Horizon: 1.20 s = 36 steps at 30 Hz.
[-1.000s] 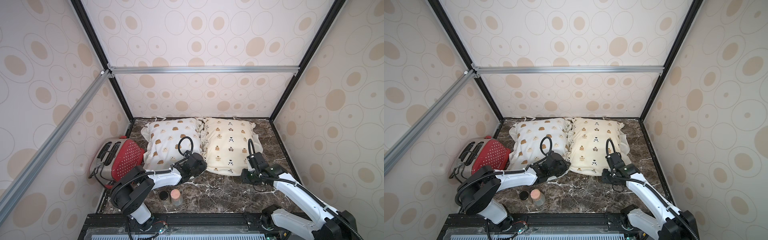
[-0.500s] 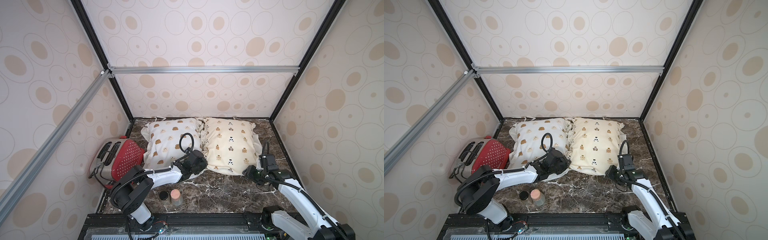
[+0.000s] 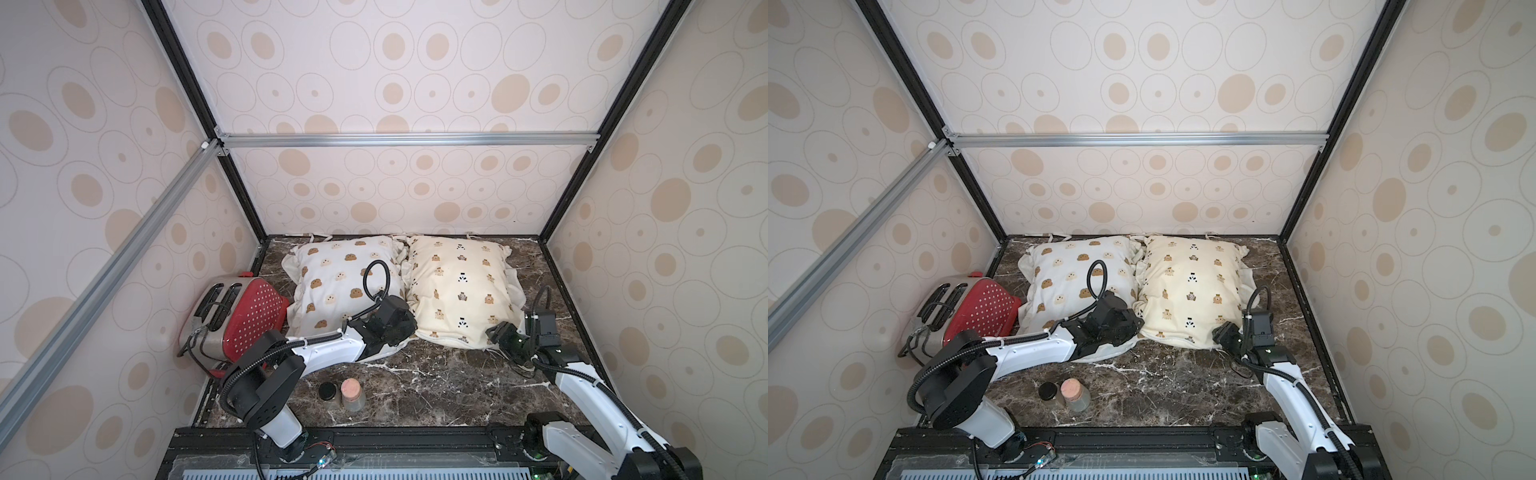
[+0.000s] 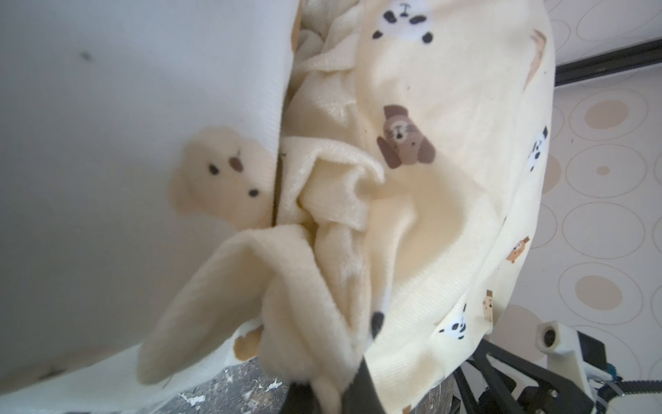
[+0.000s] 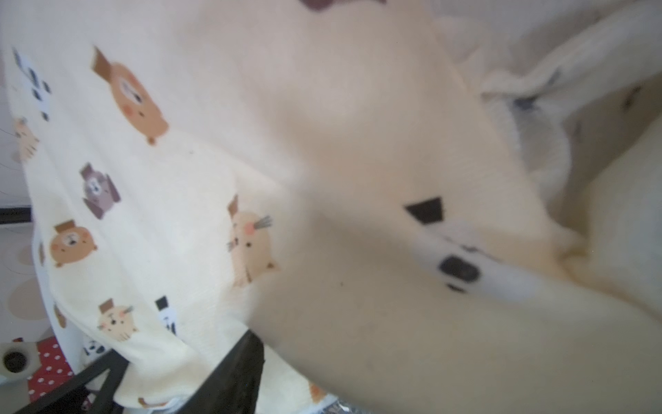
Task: Zip up pillowcases
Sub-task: Adjust the pillowcase at the center of the board.
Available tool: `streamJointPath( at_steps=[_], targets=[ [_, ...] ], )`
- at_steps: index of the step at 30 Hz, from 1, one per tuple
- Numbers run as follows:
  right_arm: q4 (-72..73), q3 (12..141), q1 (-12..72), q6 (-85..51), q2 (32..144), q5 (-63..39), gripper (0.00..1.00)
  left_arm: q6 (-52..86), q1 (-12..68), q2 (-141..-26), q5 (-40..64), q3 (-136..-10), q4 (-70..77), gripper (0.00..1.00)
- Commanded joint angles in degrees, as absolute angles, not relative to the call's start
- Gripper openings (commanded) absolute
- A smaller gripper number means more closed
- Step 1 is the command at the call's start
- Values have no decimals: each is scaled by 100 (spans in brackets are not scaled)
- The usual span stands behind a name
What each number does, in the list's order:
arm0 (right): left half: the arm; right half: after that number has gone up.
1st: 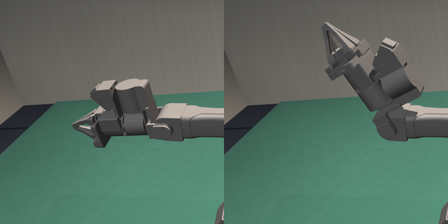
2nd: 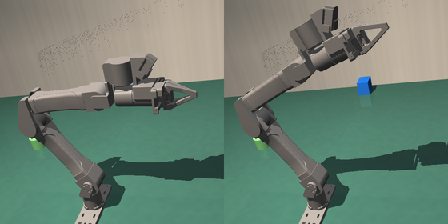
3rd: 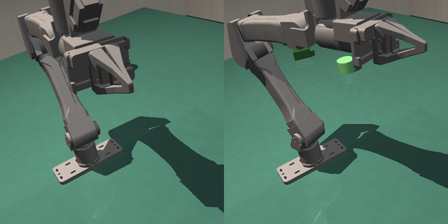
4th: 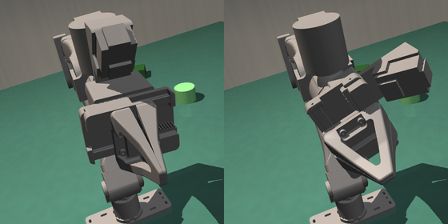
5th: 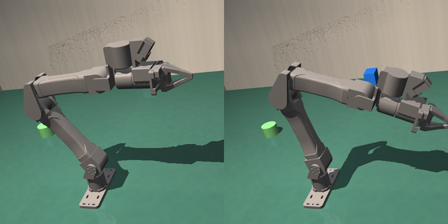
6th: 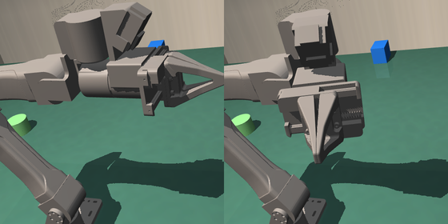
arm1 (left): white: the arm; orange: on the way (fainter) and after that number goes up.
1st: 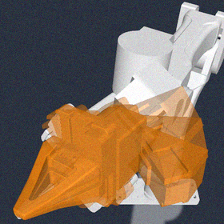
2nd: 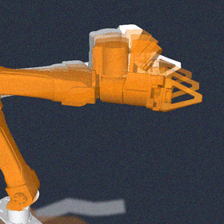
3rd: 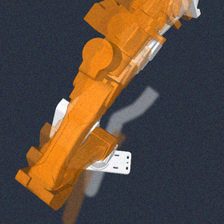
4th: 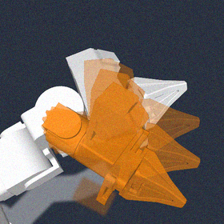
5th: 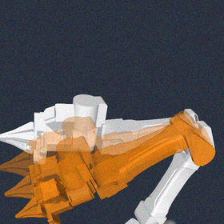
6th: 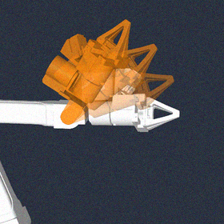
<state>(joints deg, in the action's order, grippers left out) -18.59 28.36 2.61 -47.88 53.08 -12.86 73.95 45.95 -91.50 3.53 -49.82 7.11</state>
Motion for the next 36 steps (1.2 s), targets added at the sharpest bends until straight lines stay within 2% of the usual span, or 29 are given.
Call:
streamJointPath(
  at_steps=[1, 4, 7, 12, 18, 24, 27, 31, 36],
  targets=[
    [-1498, 3017, -159, -4854, 5124, -1609, 62, 7085, 4472, -9076, 476, -5221, 498, 0],
    [-1446, 3133, -354, -4649, 4949, -2040, 64, 6877, 4392, -9088, 717, -5370, 398, 0],
    [-2030, 3439, -515, -4275, 4882, -2392, 64, 6706, 4331, -9037, 713, -5488, 113, 0],
    [-2304, 3478, -704, -4571, 4662, -3136, 67, 6580, 4229, -8996, 843, -5539, 23, 0],
    [-2870, 3518, -585, -4220, 4808, -3386, 70, 6696, 4201, -8976, 1126, -5581, 105, 0],
    [-3196, 3133, 341, -3913, 4621, -2654, 70, 6816, 4169, -8921, 1230, -5724, 2, 0],
    [-3079, 3024, 353, -3908, 4607, -2793, 72, 6726, 4153, -8895, 1223, -5897, -262, 0],
    [-3334, 2923, 359, -4143, 4430, -2145, 77, 6662, 4131, -8874, 1224, -6015, -420, 0],
    [-1853, 2517, 328, -4555, 4496, -2375, 85, 6661, 4131, -8877, 1272, -6073, -434, 0]
  ],
)
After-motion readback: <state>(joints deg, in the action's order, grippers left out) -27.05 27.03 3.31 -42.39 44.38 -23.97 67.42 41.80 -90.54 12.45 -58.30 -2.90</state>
